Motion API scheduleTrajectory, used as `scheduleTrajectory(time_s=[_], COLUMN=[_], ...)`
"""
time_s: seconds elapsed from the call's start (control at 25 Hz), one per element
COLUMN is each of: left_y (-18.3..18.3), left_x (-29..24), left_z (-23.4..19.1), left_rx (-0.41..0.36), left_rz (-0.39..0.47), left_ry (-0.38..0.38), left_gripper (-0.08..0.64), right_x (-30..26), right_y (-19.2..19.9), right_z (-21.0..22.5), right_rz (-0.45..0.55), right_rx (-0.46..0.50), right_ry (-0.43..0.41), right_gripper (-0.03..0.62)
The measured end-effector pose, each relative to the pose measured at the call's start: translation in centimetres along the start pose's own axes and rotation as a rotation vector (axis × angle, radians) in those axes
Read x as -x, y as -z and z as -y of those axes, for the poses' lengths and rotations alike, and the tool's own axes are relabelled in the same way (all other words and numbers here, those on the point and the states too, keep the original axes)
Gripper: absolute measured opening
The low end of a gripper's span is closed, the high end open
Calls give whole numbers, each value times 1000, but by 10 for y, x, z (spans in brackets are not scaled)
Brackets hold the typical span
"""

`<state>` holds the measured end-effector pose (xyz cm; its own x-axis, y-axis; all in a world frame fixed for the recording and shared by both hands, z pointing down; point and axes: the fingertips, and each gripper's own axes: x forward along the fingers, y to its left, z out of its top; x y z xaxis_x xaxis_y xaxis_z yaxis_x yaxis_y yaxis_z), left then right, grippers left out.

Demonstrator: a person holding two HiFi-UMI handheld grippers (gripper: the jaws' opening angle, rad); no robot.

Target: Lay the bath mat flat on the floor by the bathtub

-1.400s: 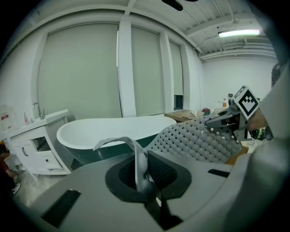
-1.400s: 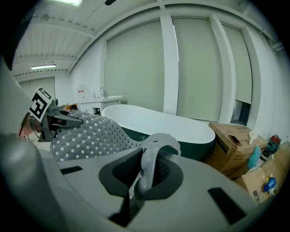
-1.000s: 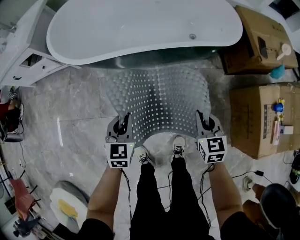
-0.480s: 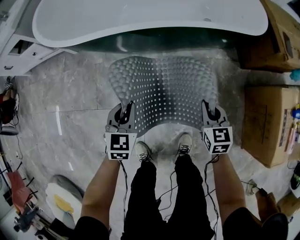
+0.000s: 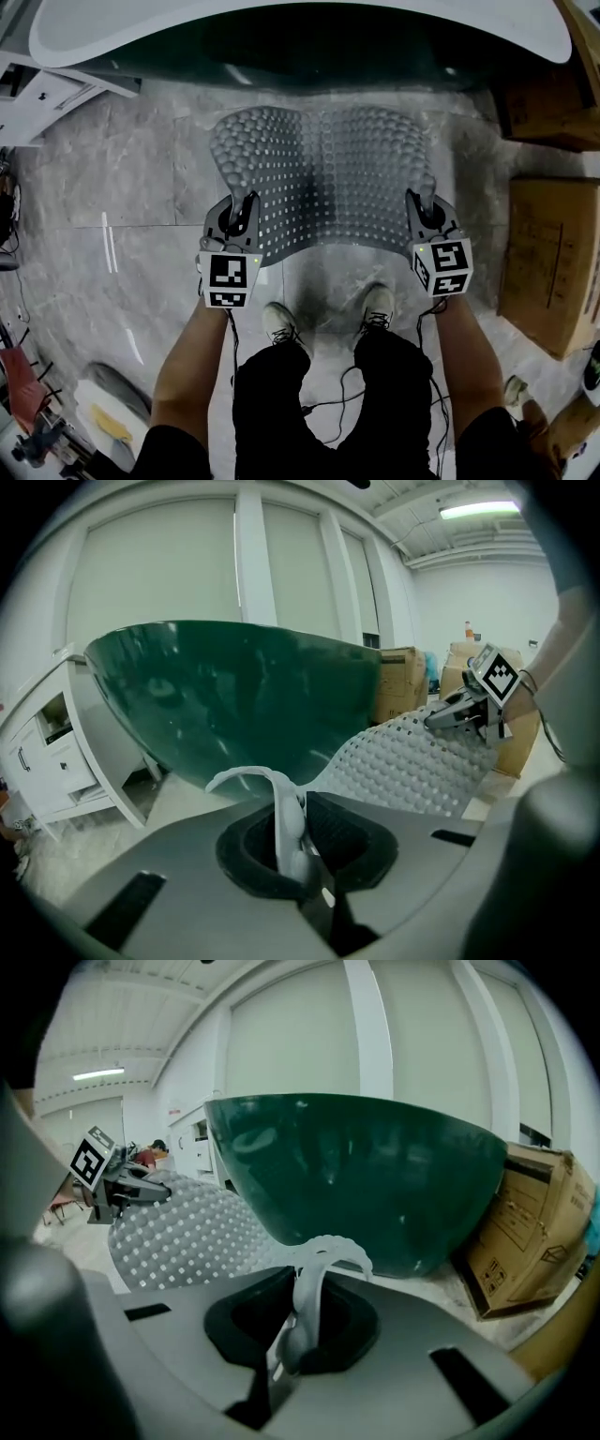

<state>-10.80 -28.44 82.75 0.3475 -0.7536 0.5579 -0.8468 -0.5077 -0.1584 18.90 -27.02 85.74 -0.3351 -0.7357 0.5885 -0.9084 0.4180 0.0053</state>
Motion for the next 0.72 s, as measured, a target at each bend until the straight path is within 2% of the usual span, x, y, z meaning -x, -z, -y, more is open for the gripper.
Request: scheduleTrajectory(time_s=[0.28,0.72], left_y=[60,111], left_x=[-58,-120], left_z=[-2,-11], left_rx=[-27,-55], left_rz=[20,19], left_ry=[0,10], left_gripper=[43,51], right_x=[-60,-118], right_y=[53,102], right_z=[14,45], right_rz=[15,6], right_rx=[40,88], right_ry=[5,11], right_gripper=[26,28])
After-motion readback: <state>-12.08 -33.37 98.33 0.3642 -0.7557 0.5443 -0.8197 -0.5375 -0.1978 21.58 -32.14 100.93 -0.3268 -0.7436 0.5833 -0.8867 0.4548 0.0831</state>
